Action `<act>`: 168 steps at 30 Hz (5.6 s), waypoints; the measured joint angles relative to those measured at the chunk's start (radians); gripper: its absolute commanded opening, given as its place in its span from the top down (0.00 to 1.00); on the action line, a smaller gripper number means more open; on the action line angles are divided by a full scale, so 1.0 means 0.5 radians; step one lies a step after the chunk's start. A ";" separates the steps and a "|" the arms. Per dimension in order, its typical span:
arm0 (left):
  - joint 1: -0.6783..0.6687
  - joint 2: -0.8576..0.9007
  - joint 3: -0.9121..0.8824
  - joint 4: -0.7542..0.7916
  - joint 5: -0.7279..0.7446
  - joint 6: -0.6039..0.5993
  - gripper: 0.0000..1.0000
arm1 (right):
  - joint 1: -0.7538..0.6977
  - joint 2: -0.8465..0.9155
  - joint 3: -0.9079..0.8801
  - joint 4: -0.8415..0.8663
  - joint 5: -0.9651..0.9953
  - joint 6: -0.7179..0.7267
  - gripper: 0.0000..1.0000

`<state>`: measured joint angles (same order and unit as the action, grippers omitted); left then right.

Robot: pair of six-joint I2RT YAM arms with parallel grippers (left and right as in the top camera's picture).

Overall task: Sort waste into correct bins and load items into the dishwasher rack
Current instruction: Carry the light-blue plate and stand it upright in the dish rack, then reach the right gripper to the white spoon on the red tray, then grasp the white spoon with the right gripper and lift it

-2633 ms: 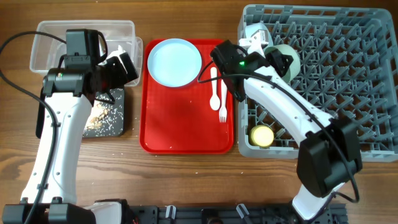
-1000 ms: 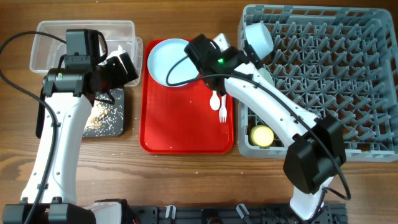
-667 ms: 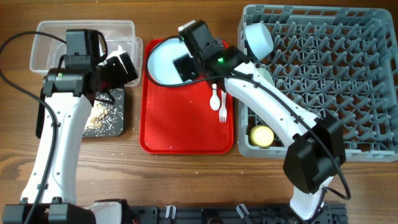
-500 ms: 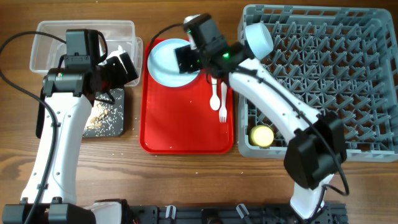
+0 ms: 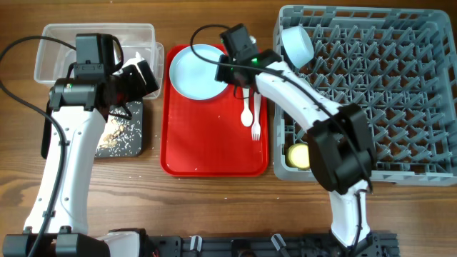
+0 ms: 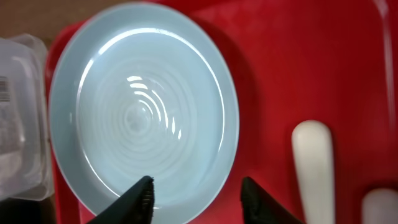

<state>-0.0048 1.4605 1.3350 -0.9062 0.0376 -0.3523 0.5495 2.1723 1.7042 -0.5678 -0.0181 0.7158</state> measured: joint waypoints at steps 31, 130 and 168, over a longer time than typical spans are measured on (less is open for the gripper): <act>0.000 0.000 0.000 0.001 0.000 0.000 0.00 | -0.227 -0.146 -0.006 -0.180 -0.117 -0.233 0.96; 0.000 0.000 0.000 0.000 0.000 0.000 0.00 | -0.132 0.005 -0.095 -0.620 -0.185 -0.214 0.43; 0.000 0.000 0.000 0.001 0.000 0.000 0.00 | -0.106 0.069 -0.055 -0.575 -0.255 -0.284 0.96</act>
<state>-0.0048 1.4605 1.3350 -0.9058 0.0376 -0.3523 0.4965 2.2070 1.6768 -0.8551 -0.1455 0.5739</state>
